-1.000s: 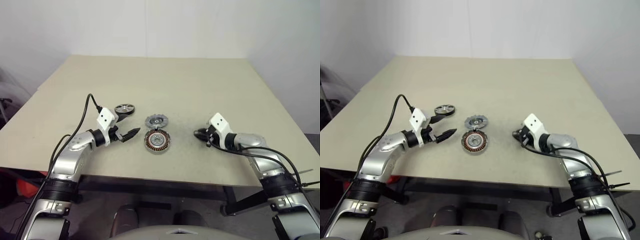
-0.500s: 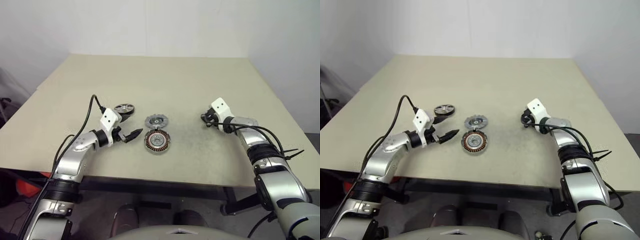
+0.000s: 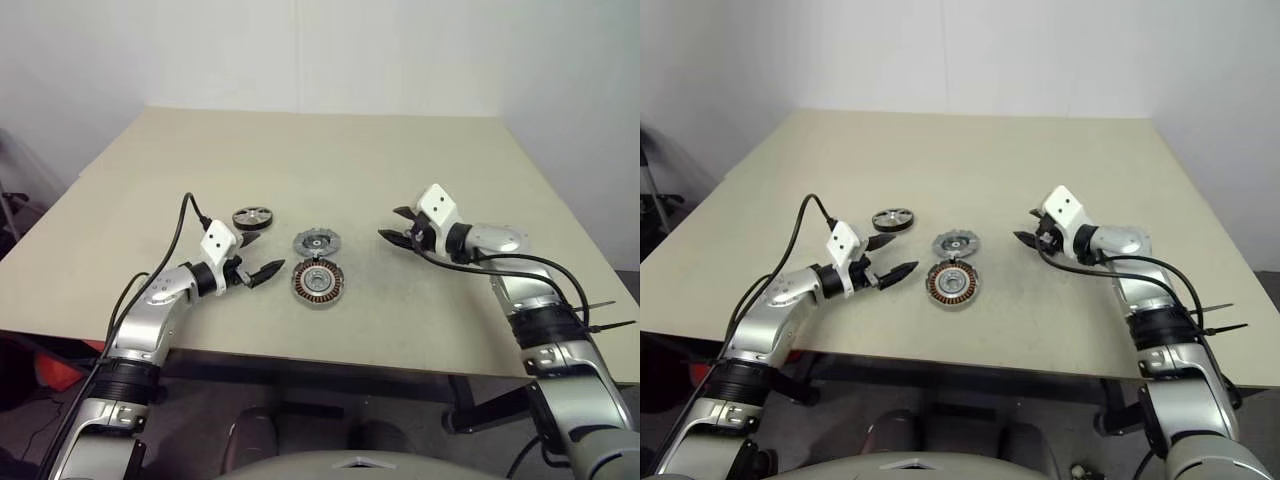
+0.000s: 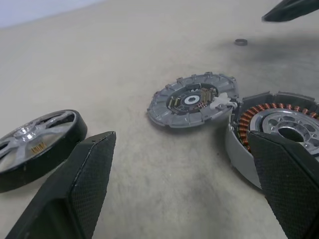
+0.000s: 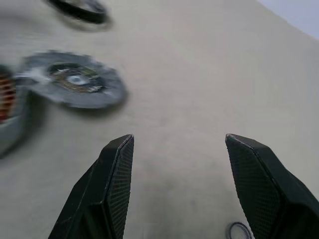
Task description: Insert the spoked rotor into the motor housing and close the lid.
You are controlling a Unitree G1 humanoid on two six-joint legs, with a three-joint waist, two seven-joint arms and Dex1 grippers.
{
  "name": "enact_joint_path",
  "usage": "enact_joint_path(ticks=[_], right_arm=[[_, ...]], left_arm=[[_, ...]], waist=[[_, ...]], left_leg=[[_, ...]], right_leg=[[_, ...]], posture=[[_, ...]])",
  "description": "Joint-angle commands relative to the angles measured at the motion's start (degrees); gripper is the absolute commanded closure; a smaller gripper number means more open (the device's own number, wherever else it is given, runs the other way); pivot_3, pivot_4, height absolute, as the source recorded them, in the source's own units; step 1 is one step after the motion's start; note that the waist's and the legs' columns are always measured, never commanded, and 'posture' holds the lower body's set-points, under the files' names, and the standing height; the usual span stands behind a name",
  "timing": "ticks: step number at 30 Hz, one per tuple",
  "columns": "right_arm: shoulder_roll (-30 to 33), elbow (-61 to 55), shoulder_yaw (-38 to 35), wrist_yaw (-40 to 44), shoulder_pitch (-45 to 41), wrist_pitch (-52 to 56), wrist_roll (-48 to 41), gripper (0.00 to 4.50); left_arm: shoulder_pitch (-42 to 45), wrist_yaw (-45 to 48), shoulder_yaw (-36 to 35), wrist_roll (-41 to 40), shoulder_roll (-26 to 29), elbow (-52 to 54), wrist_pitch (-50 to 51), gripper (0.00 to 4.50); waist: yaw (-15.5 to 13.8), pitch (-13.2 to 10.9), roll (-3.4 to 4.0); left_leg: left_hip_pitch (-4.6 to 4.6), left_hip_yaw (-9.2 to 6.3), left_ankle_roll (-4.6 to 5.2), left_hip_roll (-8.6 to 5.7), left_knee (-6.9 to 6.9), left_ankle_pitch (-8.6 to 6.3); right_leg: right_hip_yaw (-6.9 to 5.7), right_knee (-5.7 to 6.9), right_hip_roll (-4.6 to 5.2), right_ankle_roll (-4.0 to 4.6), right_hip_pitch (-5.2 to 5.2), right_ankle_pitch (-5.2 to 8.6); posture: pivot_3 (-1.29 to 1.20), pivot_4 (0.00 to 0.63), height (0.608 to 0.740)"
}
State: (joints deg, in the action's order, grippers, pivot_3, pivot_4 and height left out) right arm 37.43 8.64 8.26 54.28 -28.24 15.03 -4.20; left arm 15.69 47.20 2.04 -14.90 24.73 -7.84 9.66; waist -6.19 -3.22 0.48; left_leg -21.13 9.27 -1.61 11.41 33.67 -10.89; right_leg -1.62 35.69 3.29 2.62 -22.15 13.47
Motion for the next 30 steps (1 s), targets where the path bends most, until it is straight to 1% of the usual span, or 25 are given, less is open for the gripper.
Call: enact_joint_path(ticks=[1,3,4,9,14,22,30], right_arm=[[5.7,-10.7,5.9,8.2,1.4,0.2,3.0,1.52],[9.6,-15.5,11.6,13.7,1.9,-2.9,6.8,1.52],[10.1,-16.5,13.4,15.2,1.4,-4.0,7.8,1.52],[7.8,-12.8,18.2,16.2,-3.3,-8.2,12.5,1.52],[2.5,-8.0,23.4,17.3,-8.9,-13.8,17.0,1.52],[-2.4,-2.3,26.4,19.1,-12.0,-18.7,19.3,1.52],[-7.1,-0.6,27.5,19.0,-15.1,-20.8,22.4,1.52]], left_arm=[[2.0,1.5,-0.3,-0.4,0.2,-1.0,-1.6,0.08],[3.3,2.2,-0.3,0.1,0.2,-3.3,-2.6,0.08],[3.8,2.3,-0.3,0.3,0.2,-4.3,-3.1,0.08],[4.3,2.2,-0.3,0.6,-0.4,-5.1,-3.8,0.08],[3.5,1.7,-0.4,0.7,-0.4,-4.2,-3.3,0.08],[2.9,0.9,-1.2,0.7,0.2,-3.6,-3.1,0.08],[0.8,0.6,-0.1,1.1,-0.1,-2.1,-2.5,0.08]], waist=[[0.1,0.0,0.00],[0.1,0.0,0.00],[0.2,0.0,-0.01],[0.8,0.0,-0.01],[0.7,0.0,-0.01],[0.7,0.0,-0.01],[1.1,0.0,-0.01]], left_leg=[[0.04,0.00,0.00,0.01,0.00,0.00],[0.07,0.00,-0.02,0.02,-0.02,0.01],[0.11,-0.01,-0.03,0.04,-0.01,0.01],[0.15,-0.17,-0.05,0.07,0.05,0.03],[0.07,-0.35,-0.03,0.08,0.06,0.01],[-0.08,-0.38,0.23,0.09,0.32,-0.14],[0.09,-0.37,0.10,0.20,0.40,-0.07]], right_leg=[[0.00,0.00,0.00,0.00,0.02,0.00],[0.01,0.01,0.00,-0.02,0.03,0.01],[0.01,0.03,-0.01,-0.02,0.03,0.01],[0.06,0.09,0.00,-0.03,0.01,0.00],[0.04,0.12,-0.01,0.00,-0.04,-0.01],[0.03,0.09,0.01,0.01,-0.04,-0.01],[0.04,0.33,-0.04,0.01,-0.01,-0.01]], posture=[[0.00,0.000,0.740],[0.00,0.000,0.740],[0.00,0.000,0.740],[0.00,0.000,0.740],[0.00,0.000,0.740],[0.00,0.000,0.740],[0.00,0.000,0.740]])
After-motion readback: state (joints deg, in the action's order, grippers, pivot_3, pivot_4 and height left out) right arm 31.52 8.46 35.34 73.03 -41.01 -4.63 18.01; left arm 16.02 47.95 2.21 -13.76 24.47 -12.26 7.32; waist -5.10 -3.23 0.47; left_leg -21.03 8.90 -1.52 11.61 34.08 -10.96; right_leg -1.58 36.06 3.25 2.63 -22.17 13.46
